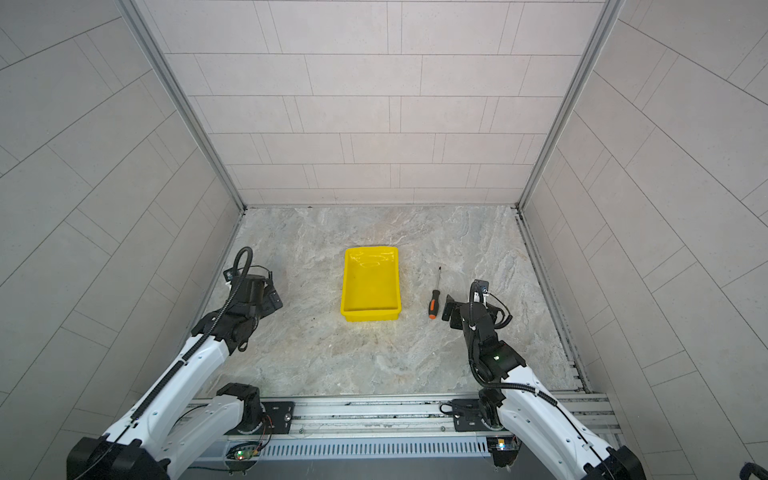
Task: Put the screwdriver in the bin
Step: 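Lower the right gripper over the black-orange screwdriver handle and close it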
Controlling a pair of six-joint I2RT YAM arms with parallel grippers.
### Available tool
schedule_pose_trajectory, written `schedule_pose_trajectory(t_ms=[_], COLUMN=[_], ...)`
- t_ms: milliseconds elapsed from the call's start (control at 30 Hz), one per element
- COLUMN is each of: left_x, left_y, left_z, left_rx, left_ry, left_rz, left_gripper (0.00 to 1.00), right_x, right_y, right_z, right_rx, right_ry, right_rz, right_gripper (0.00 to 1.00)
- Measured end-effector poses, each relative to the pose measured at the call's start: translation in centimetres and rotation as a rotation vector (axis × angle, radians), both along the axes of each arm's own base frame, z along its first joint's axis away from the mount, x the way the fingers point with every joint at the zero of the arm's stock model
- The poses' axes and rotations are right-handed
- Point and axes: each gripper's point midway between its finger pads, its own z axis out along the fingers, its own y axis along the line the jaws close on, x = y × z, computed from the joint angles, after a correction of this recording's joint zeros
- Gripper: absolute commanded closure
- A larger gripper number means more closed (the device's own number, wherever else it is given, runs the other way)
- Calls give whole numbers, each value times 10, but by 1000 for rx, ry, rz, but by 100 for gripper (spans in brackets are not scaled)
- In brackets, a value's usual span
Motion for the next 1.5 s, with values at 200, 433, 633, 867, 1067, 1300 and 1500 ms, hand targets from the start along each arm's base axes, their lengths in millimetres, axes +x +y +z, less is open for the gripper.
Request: schedule_pose_trajectory(t_ms=[200, 433, 633, 867, 1067, 1300, 1500], left_x=[-14, -30, -24, -20, -20, -19, -19], left_y=[11, 18, 11, 7, 7, 6, 6], left_z=[4, -17, -18, -20, -20, -19, -19], left_rx=[-17, -47, -76, -90, -91, -93, -93], left_ry=[-92, -110, -123, -119, -123, -127, -127], left_rz=[84, 119, 86, 72, 72, 70, 71], left_gripper=[0, 0, 2, 3, 3, 3, 3], right_x=[11, 25, 31, 33, 43, 36, 39], right_y=[15, 32, 47, 61, 62, 58, 62], right_z=[-34, -57, -60, -77, -65, -76, -82], right_rx=[33, 64, 107, 103, 80, 57, 36], right_ry=[112, 236, 256, 372, 371, 422, 464], right_rz=[24, 46, 95, 146, 131, 114, 120], right_gripper=[1, 1, 8, 36, 41, 47, 55])
